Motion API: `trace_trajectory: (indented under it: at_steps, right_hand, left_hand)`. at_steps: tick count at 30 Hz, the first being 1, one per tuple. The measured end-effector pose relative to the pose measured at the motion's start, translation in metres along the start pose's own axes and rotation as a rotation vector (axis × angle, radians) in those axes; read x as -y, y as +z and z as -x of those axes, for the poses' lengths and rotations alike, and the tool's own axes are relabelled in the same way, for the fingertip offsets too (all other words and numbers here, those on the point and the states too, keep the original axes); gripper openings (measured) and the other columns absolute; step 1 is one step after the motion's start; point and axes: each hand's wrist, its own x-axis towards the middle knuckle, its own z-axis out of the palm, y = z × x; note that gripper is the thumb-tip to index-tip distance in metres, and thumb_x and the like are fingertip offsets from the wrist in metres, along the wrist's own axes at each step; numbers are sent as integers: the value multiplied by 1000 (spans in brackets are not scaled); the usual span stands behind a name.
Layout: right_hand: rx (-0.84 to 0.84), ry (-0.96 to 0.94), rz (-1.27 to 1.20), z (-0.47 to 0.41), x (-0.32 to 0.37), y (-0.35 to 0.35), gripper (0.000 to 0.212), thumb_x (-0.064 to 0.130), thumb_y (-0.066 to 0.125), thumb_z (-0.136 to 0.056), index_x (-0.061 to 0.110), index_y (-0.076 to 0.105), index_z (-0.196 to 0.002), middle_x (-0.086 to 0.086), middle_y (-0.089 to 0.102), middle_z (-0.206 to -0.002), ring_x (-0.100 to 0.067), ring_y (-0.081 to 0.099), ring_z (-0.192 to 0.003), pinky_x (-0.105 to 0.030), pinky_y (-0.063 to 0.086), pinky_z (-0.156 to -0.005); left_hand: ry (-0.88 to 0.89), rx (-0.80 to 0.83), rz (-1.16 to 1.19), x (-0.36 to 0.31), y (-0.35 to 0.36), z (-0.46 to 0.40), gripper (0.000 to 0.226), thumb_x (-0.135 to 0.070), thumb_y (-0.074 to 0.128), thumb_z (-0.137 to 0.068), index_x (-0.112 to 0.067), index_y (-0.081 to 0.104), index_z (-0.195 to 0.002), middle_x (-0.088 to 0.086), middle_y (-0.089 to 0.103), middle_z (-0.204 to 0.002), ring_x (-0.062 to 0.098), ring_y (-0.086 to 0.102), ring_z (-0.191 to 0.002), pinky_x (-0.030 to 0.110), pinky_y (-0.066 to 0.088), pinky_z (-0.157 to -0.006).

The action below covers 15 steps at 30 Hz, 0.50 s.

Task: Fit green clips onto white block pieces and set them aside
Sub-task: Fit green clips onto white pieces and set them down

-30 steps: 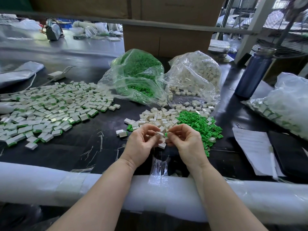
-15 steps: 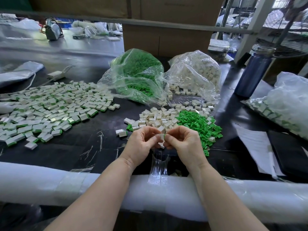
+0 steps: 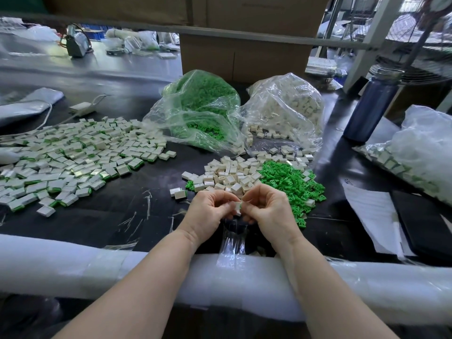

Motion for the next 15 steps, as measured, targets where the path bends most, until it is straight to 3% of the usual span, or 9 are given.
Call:
trace_trajectory:
  at_steps: [8,15]
  right_hand:
    - [30,10,-9,0,-1,-1,21,-9,69,-75,8,58,-72,-4,60,-60,-7,54,-45,-17,46,-45]
    - [-4,36,-140,-2,0,-1,10,-7,62,-82,2,60,-80,-3,63,-60,-7,58,-47,-18,49,-47]
  left_hand:
    - [4,64,-51,1,-2,0,23,6,57,-85,-13,67,-77,-8,63,-63,-4,58,-58,10,48,-64]
    - [27,13,73,0,-1,0,17,-1,56,-89,-12,68,-89,7,65,-80,13,62,-70,21,54,-69]
